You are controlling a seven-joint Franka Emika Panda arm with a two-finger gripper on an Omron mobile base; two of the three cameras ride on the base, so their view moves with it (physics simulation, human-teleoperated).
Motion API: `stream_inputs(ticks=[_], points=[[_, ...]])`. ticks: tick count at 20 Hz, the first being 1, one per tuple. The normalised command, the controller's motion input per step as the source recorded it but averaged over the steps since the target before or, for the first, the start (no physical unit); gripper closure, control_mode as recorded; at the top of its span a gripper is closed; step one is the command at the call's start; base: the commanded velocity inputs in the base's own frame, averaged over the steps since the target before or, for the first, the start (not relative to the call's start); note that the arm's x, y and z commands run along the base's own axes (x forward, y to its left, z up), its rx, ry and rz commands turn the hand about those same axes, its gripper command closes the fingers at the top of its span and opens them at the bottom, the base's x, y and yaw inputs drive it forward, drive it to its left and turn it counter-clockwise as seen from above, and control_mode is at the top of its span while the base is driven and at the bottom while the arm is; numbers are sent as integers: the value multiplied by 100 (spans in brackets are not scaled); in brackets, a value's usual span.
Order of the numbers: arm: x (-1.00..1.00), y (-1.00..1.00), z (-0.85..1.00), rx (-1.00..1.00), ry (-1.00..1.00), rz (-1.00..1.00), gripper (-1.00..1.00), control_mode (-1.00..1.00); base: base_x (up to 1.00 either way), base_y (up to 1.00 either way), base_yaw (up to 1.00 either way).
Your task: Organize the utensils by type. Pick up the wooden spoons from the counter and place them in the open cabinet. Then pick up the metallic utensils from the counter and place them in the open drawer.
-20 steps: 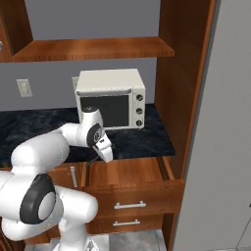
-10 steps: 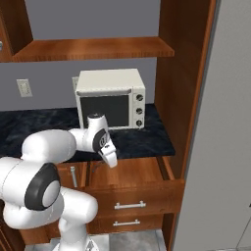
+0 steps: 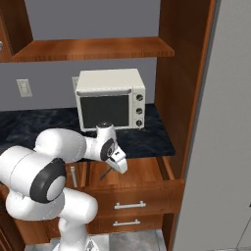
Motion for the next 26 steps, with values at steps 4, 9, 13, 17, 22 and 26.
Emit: stream_inputs(ticks=[4, 9, 13, 17, 22, 26], points=[[13, -18, -18, 3, 0, 24, 100, -100, 0, 0, 0], [23, -3, -16, 2, 0, 20, 100, -100, 0, 0, 0], [13, 0, -18, 2, 0, 11, 100, -100, 0, 0, 0], [14, 0, -15, 9, 0, -8, 100, -100, 0, 0, 0], [14, 0, -12, 10, 0, -30, 100, -100, 0, 0, 0], [16, 0, -11, 6, 0, -29, 100, -100, 0, 0, 0]])
